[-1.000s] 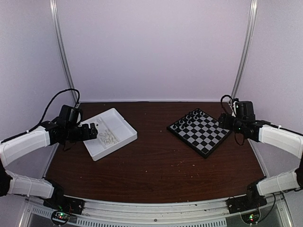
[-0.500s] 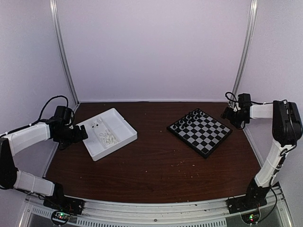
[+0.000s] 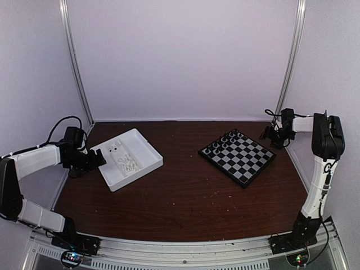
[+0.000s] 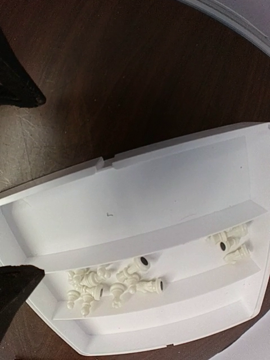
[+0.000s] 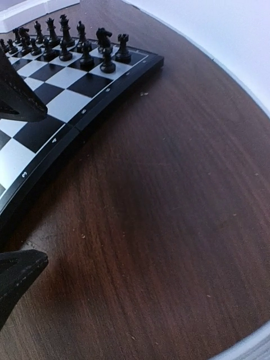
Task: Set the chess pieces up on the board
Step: Move the chessboard to the center of the board.
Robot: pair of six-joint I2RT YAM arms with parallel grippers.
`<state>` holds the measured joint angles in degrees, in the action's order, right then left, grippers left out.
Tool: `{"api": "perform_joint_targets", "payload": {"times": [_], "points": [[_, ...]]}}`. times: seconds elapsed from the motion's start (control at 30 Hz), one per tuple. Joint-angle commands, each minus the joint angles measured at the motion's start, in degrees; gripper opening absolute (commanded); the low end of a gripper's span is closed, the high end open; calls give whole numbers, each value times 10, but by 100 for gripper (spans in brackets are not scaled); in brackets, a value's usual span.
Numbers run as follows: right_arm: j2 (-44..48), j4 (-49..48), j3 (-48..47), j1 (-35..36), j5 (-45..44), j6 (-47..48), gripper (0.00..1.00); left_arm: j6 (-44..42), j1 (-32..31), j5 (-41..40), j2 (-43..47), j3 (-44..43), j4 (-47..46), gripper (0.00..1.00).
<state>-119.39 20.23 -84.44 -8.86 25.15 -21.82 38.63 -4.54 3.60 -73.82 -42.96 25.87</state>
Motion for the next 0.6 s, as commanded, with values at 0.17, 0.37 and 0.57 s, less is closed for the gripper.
{"api": "perform_joint_targets", "payload": {"times": [0.17,0.37,0.57], "points": [[-32,6,23,-6,132,-24,74,-6,5,17,-7,8,-49,95],[-9,-35,84,21,164,-37,73,-11,11,11,-21,3,-51,94],[4,-23,102,50,166,-19,73,-28,20,10,-44,-17,-45,89]]}}
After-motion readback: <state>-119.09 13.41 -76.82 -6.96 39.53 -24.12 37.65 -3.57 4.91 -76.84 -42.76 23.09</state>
